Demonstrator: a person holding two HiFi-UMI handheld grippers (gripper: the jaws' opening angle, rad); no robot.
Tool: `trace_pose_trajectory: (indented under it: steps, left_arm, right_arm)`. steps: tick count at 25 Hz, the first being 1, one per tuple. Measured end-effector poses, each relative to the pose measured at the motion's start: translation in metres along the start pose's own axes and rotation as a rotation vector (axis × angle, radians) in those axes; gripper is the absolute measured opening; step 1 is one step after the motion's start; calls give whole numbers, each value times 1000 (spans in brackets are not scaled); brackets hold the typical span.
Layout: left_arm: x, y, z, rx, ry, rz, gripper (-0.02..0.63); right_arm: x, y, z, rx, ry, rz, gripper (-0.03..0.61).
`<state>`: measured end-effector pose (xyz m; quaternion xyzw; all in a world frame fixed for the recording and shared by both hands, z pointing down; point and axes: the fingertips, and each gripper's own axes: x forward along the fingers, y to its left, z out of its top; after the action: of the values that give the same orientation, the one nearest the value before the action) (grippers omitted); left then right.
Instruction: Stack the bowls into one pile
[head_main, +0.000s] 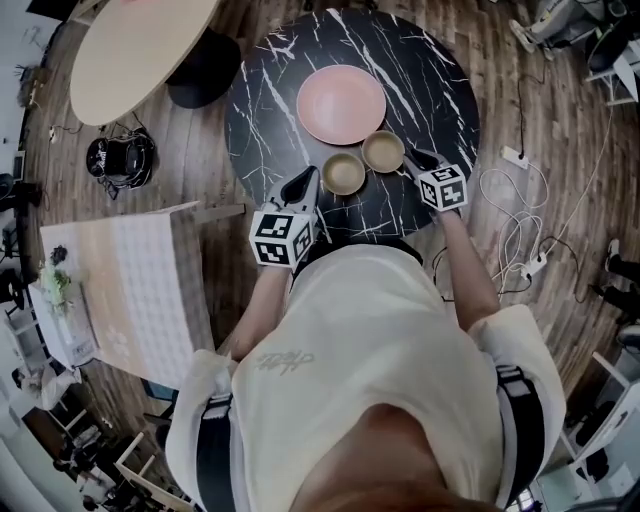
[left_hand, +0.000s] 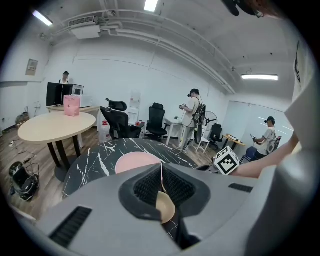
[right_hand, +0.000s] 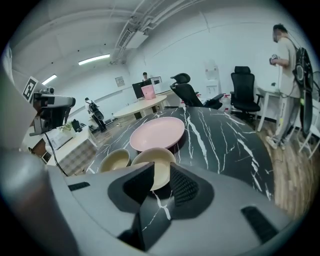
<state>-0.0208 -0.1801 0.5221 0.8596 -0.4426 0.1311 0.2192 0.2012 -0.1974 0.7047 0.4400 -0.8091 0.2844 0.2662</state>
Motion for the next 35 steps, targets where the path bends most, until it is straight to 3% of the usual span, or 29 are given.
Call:
trace_pose_trajectory:
  steps: [6, 18, 28, 31, 35]
  left_arm:
    - [9, 1, -7, -29, 18, 44, 21]
    - [13, 12, -8, -69, 33, 110, 21]
    - [20, 17, -3, -77, 33, 107, 21]
    - [19, 17, 1, -72, 26, 105, 21]
    - [15, 20, 2, -71, 21, 106, 21]
  right_arm:
    - [21, -14, 5, -34, 29, 24, 94]
    - [54, -26, -1, 37, 97, 64, 91]
    - [68, -19, -7, 46, 148, 77, 89]
    - [68, -15, -9, 27, 157, 83, 32]
    - [75, -13, -13, -7, 160, 112, 23]
